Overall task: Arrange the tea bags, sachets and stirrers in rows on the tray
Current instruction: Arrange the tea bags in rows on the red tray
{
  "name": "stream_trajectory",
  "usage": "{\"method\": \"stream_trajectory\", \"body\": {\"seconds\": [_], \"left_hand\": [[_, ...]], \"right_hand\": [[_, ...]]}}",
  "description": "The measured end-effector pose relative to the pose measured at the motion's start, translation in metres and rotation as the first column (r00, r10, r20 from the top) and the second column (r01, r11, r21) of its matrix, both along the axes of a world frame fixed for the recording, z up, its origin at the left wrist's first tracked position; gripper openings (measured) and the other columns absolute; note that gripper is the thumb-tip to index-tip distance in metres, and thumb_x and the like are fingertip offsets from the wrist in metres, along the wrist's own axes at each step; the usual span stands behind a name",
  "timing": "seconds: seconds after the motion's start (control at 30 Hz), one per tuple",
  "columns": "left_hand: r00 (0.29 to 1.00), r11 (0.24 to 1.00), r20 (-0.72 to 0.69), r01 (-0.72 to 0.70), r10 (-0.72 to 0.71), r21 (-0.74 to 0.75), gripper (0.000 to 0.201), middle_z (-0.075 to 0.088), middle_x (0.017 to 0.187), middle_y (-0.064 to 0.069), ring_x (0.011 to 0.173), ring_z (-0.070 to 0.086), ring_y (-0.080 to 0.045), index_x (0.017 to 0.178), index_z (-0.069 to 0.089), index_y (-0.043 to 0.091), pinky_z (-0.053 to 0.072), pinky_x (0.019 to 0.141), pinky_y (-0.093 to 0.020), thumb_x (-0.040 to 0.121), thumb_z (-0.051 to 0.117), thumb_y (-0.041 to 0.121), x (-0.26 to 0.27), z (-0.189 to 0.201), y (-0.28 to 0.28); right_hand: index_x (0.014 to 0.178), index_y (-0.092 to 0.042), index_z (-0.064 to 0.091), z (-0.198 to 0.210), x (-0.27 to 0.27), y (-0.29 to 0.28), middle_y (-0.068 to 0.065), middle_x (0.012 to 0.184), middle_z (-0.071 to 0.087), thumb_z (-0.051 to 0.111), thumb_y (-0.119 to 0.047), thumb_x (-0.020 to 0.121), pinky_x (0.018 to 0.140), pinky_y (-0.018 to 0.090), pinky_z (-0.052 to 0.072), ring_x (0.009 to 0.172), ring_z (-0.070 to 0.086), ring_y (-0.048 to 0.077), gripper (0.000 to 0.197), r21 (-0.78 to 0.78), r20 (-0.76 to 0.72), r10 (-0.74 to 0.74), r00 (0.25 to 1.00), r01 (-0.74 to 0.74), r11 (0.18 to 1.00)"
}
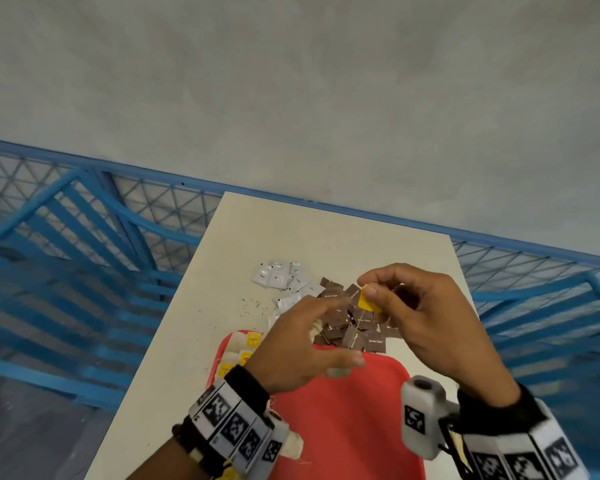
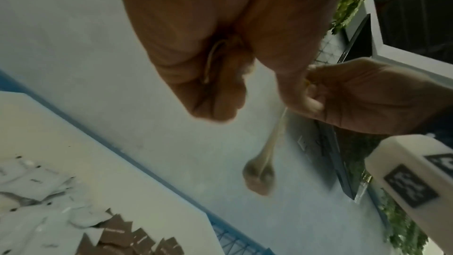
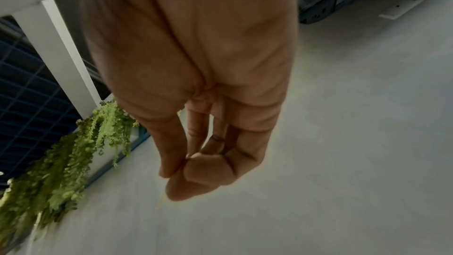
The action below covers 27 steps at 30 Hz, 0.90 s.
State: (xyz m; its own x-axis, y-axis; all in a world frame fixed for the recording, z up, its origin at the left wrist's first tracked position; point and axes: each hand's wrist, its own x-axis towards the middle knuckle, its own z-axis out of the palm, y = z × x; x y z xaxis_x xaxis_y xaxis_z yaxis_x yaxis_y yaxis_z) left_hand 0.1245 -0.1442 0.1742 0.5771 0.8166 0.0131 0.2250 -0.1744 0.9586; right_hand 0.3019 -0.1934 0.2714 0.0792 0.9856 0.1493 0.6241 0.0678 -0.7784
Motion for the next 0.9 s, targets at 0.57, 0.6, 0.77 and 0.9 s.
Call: {"method": "stream_trajectory", "body": {"seconds": [0.57, 0.6, 0.77, 0.9], "left_hand": [[0.970, 0.968, -0.132, -0.221, 0.205, -0.116, 0.026, 0.055, 0.059, 0.002, 0.054, 0.043, -0.001, 0.067, 0.069, 0.014, 0.036, 0.058, -0.024, 0.087, 0.074, 0.030, -0.078, -0.056, -0.009], [0.944, 0.950, -0.183, -0.295, 0.273, -0.106, 0.030, 0.057, 0.061, -0.005, 0.057, 0.045, -0.004, 0.065, 0.067, 0.014, 0.038, 0.061, -0.028, 0.086, 0.075, 0.034, -0.086, -0.065, -0.008], [0.921, 0.868, -0.173, -0.388, 0.349, -0.310, 0.048, 0.047, 0.065, -0.007, 0.053, 0.039, -0.011, 0.078, 0.063, -0.006, 0.041, 0.053, -0.033, 0.088, 0.070, 0.041, -0.102, -0.078, -0.020], [0.931, 0.812, -0.098, -0.356, 0.352, -0.463, 0.044, 0.050, 0.066, -0.005, 0.047, 0.038, -0.011, 0.089, 0.068, -0.005, 0.042, 0.052, -0.031, 0.094, 0.064, 0.038, -0.107, -0.078, -0.025]], "right_hand": [[0.075, -0.022, 0.071, -0.069, -0.002, 0.011, -0.002, 0.065, 0.069, 0.073, -0.013, 0.085, 0.059, 0.028, 0.052, 0.058, 0.064, 0.011, 0.013, -0.189, 0.002, -0.115, 0.993, 0.113, 0.975], [0.073, -0.021, 0.071, -0.082, -0.009, 0.011, 0.000, 0.066, 0.070, 0.073, -0.011, 0.084, 0.058, 0.026, 0.050, 0.056, 0.062, 0.009, 0.014, -0.246, -0.050, -0.102, 0.994, 0.087, 0.965], [0.084, -0.011, 0.073, -0.129, -0.062, 0.002, 0.002, 0.071, 0.069, 0.072, -0.008, 0.087, 0.052, 0.020, 0.043, 0.058, 0.059, 0.010, 0.004, -0.473, -0.460, -0.138, 0.877, -0.110, 0.874], [0.086, -0.005, 0.071, -0.147, -0.097, 0.007, -0.002, 0.066, 0.067, 0.071, -0.003, 0.087, 0.046, 0.016, 0.041, 0.053, 0.058, 0.008, 0.002, -0.506, -0.545, -0.153, 0.824, -0.178, 0.844]]}}
